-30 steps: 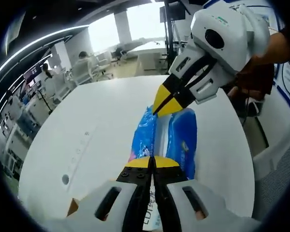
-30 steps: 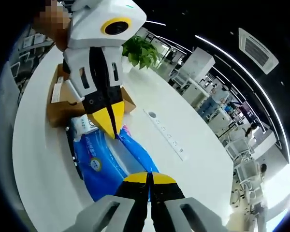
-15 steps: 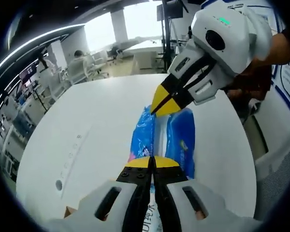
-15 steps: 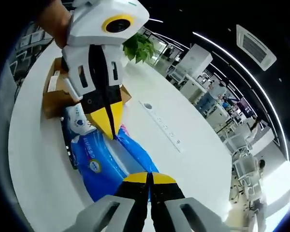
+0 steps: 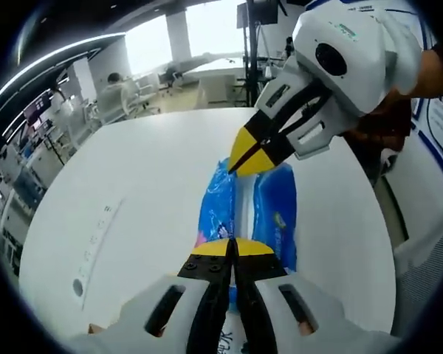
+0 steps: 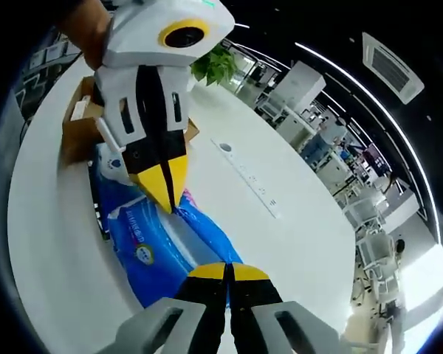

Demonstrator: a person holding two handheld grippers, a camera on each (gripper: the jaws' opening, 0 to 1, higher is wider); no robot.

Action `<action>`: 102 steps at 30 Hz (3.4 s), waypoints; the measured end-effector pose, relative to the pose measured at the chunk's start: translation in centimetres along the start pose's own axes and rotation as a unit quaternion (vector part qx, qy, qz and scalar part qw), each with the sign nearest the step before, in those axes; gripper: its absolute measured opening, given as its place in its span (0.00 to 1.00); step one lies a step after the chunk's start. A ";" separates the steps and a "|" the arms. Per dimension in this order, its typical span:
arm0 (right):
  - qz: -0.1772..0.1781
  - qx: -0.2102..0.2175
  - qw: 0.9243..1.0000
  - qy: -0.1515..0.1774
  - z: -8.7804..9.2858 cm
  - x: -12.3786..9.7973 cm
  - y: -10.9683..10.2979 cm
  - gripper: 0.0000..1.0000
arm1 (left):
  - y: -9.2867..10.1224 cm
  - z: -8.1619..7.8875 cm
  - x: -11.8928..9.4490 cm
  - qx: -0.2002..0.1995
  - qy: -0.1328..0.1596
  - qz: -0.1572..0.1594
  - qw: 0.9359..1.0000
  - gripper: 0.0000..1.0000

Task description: Operate the shoe box by opening the lid, removing the specified soft item, and placing it in the target area until the item is outside and the box remains undamaged.

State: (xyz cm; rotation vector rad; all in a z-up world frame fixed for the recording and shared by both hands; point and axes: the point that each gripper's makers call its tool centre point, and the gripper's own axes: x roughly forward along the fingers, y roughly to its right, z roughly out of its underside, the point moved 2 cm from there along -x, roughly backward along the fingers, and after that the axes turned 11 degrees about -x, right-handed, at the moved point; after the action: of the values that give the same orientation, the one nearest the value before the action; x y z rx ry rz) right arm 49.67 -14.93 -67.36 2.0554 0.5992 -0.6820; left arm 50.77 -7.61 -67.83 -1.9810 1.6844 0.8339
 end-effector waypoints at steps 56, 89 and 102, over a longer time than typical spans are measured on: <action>-0.042 0.012 0.999 -0.029 2.5 2.5 -3.5 0.04 | 0.5 2.1 2.8 -0.034 -0.009 -0.006 0.999 0.07; -0.043 0.131 0.990 0.009 -0.5 -1.8 -3.1 0.56 | 1.1 -0.1 -3.0 -0.089 0.058 -0.022 0.994 0.53; -0.032 0.189 0.981 0.034 -1.4 -4.0 -3.1 0.72 | 1.8 -0.3 -6.2 -0.104 0.093 -0.027 0.990 0.66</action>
State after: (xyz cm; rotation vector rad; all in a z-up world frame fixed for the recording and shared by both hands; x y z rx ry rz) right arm 45.05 -12.80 -65.86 2.4284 0.6127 -0.8154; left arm 48.53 -3.56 -63.26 -2.2990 1.6953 0.8592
